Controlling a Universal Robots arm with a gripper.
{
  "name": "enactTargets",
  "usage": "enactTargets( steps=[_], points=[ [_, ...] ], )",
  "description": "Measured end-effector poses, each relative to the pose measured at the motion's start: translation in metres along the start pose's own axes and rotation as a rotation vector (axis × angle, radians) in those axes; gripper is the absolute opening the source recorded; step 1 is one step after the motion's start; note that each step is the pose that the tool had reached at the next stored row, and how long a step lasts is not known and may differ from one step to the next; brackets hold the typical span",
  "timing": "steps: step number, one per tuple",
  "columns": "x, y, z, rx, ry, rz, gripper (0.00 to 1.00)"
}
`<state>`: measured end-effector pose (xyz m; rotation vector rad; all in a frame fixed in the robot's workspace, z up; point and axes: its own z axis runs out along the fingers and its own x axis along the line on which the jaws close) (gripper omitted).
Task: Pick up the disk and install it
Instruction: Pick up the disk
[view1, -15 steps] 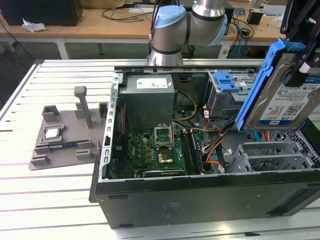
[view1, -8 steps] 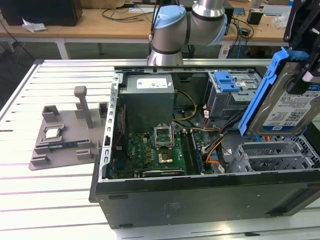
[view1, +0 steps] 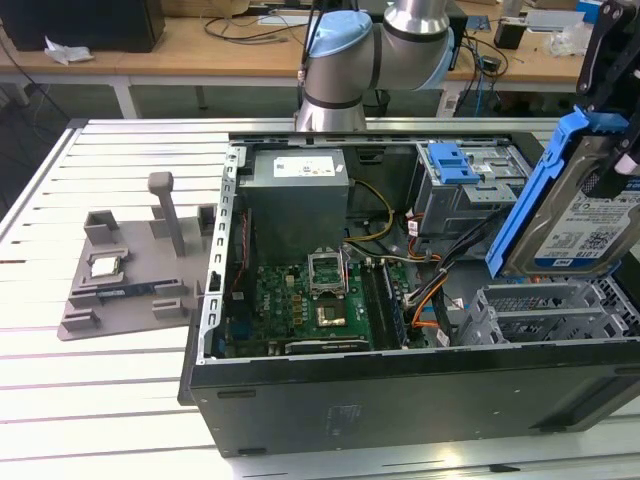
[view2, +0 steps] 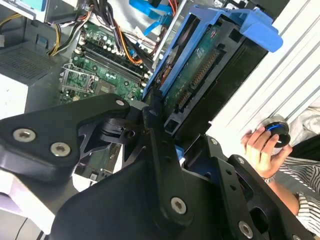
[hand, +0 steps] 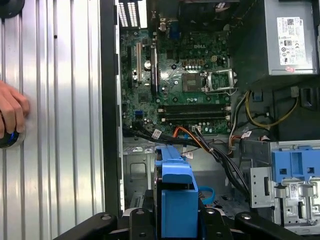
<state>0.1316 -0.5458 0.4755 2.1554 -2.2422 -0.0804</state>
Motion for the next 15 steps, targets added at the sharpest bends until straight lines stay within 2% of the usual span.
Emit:
enactTargets(
  steps=[10, 11, 12, 15],
  points=[
    [0.006, -0.0062, 0.0084, -0.0001, -0.0001, -0.002, 0.37],
    [0.009, -0.0066, 0.0098, 0.0, 0.0004, -0.006, 0.37],
    [0.0104, -0.0077, 0.0132, -0.0008, 0.003, -0.052, 0.37],
    [0.0104, -0.0093, 0.0131, -0.0008, 0.0032, -0.053, 0.37]
  ],
)
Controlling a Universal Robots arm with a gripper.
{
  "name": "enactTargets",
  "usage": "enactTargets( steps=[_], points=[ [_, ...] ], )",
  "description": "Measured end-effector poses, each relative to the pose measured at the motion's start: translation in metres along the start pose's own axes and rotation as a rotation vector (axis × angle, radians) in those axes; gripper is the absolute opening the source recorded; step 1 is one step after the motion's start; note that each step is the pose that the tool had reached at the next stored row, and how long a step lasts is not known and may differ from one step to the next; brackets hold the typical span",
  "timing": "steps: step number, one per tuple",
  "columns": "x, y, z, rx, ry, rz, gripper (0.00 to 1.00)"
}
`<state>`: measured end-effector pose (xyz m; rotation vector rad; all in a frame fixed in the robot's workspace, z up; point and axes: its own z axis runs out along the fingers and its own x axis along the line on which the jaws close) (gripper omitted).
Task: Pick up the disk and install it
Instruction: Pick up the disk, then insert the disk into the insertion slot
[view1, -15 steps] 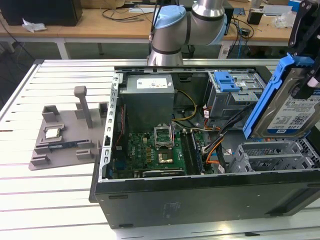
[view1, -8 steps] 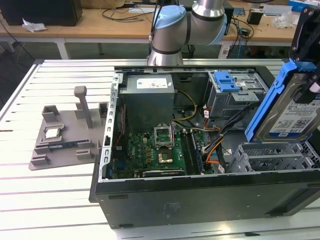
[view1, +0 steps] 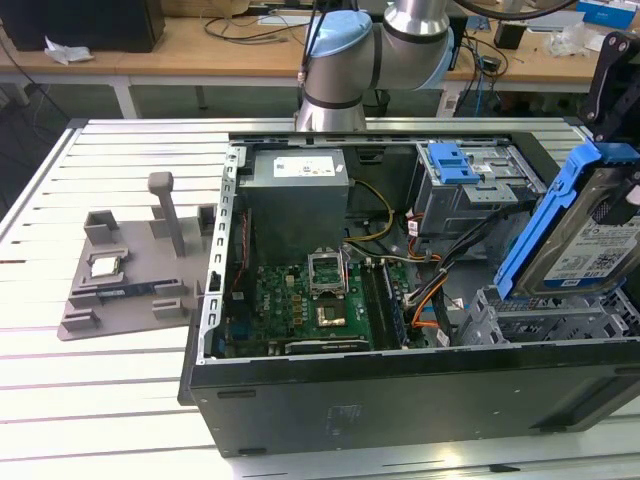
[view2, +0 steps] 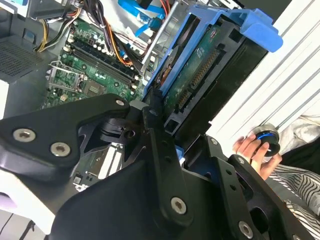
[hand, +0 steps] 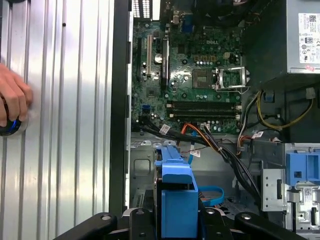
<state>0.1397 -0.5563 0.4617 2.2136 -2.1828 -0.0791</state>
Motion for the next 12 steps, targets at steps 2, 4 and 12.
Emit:
enactTargets(
  steps=[2, 4, 12],
  points=[
    [0.0, -0.0009, 0.0, 0.0, -0.0001, 0.0, 0.37],
    [0.0, -0.001, -0.0001, 0.0, 0.0, 0.0, 0.37],
    [0.0, -0.0012, -0.0001, 0.0, 0.0, 0.0, 0.37]
  ],
)
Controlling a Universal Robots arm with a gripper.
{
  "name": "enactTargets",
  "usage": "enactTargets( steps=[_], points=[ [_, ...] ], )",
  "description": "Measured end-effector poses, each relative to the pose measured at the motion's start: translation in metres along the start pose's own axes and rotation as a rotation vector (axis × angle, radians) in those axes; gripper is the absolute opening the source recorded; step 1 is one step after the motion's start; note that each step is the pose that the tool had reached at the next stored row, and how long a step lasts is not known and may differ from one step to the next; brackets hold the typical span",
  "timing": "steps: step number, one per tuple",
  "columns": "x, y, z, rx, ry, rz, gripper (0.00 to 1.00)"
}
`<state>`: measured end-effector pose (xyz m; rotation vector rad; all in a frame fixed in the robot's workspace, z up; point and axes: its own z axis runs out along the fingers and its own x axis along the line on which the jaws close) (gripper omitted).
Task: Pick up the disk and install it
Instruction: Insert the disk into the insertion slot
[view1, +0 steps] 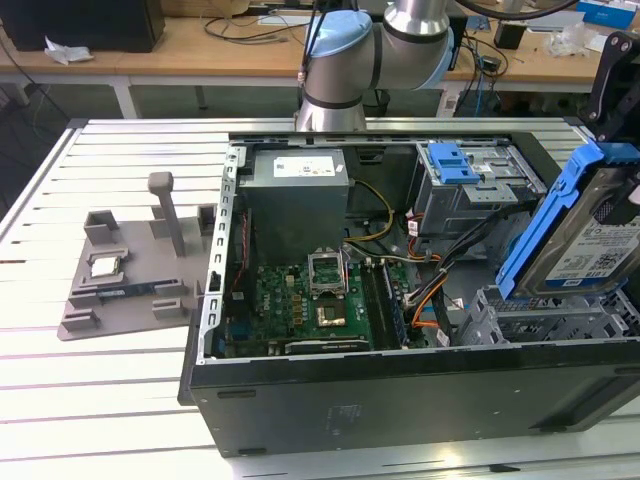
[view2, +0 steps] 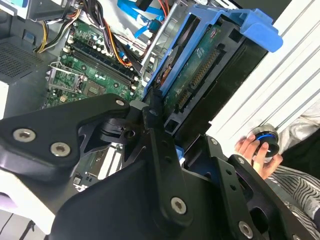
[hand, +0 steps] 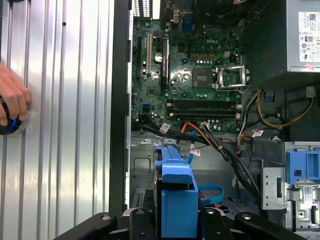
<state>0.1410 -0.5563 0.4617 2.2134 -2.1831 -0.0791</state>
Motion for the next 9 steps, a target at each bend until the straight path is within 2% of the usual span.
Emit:
enactTargets(
  steps=[9],
  points=[
    [-0.0004, -0.0034, 0.0002, 0.0001, 0.0002, 0.0, 0.37]
  ],
)
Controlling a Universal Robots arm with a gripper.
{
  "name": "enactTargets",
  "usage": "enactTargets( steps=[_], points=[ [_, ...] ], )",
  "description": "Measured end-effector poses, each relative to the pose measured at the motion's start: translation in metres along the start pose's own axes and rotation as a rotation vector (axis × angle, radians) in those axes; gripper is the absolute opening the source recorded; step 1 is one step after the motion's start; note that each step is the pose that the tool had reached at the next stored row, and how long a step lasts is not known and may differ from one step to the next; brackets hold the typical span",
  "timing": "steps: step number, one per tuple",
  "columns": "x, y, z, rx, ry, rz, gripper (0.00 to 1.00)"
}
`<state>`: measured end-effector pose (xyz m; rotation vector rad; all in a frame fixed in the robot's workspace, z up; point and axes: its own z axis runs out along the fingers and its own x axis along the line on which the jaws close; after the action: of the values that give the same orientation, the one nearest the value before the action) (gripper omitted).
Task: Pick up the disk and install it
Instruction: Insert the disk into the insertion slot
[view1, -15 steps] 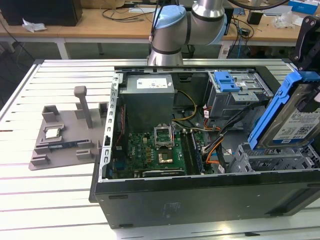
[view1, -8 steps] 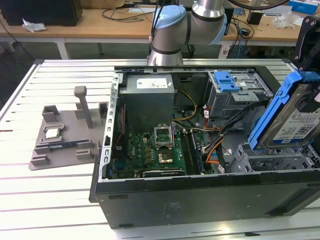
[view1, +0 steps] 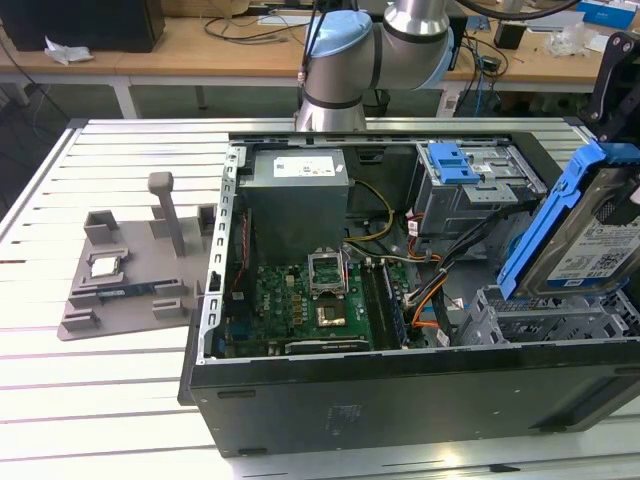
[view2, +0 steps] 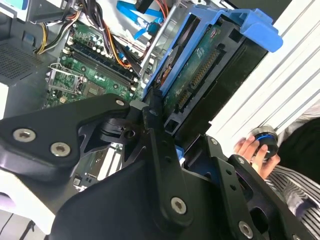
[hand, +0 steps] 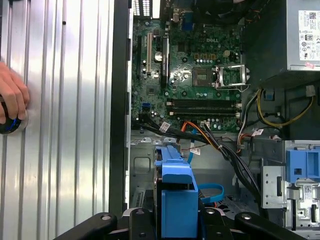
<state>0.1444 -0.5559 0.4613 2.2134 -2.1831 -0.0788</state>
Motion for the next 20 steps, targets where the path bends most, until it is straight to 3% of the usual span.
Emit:
enactTargets(
  steps=[4, 11, 20],
  points=[
    [-0.0014, -0.0043, 0.0048, -0.0001, -0.0002, 0.001, 0.37],
    [-0.0029, -0.0015, 0.0159, 0.0006, -0.0028, 0.051, 0.37],
    [-0.0069, 0.001, 0.0233, 0.0006, -0.003, 0.054, 0.37]
  ],
)
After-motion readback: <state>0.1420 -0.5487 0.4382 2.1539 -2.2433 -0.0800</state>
